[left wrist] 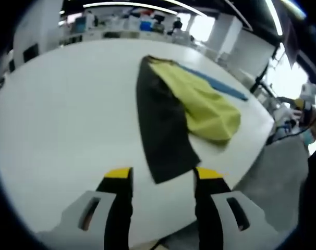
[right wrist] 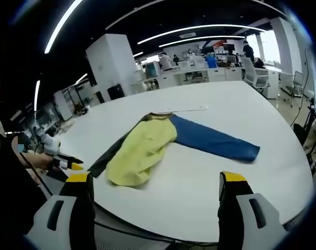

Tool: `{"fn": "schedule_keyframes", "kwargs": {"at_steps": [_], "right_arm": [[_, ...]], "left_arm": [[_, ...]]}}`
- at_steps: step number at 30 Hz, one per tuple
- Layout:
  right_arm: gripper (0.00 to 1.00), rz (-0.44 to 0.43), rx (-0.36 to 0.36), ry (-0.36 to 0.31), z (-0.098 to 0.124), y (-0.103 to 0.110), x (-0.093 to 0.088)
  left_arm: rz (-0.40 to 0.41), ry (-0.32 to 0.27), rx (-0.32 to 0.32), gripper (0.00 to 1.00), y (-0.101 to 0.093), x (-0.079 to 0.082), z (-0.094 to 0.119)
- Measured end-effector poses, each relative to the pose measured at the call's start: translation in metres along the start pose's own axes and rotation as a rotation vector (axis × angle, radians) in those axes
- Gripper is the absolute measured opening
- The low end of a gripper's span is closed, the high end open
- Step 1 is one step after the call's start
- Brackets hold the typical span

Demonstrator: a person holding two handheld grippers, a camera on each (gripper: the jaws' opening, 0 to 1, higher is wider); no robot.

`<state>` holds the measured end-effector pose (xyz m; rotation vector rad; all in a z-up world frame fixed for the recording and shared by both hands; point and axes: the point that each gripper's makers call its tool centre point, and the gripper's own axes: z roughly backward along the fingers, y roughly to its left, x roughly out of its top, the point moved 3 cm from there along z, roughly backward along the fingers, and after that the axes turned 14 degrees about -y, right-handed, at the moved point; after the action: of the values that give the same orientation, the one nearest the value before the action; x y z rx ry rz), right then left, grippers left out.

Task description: Fold the garment on the visible template until the final outline fits inside the template.

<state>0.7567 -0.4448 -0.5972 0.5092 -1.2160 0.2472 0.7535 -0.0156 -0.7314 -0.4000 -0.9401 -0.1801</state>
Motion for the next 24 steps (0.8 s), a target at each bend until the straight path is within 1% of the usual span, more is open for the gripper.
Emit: {"fn": "schedule_keyframes", "kwargs": {"at_steps": [7,14,24], "right_arm": [[1.00,-0.002,-0.006,0.004,-0.001,-0.001,0.000],[1.00,-0.005,-0.009,0.003,-0.003,-0.001,-0.001],[1.00,-0.009,-0.011,0.009,-0.002,-0.002,-0.004]], "left_arm": [[0.020,0.006,0.012,0.34,0.007,-0.005,-0.006],[0.022,0.021,0.008,0.29,0.010,-0.012,-0.012],[0.035,0.033,0.005,0.25,0.008,-0.015,-0.017]]}}
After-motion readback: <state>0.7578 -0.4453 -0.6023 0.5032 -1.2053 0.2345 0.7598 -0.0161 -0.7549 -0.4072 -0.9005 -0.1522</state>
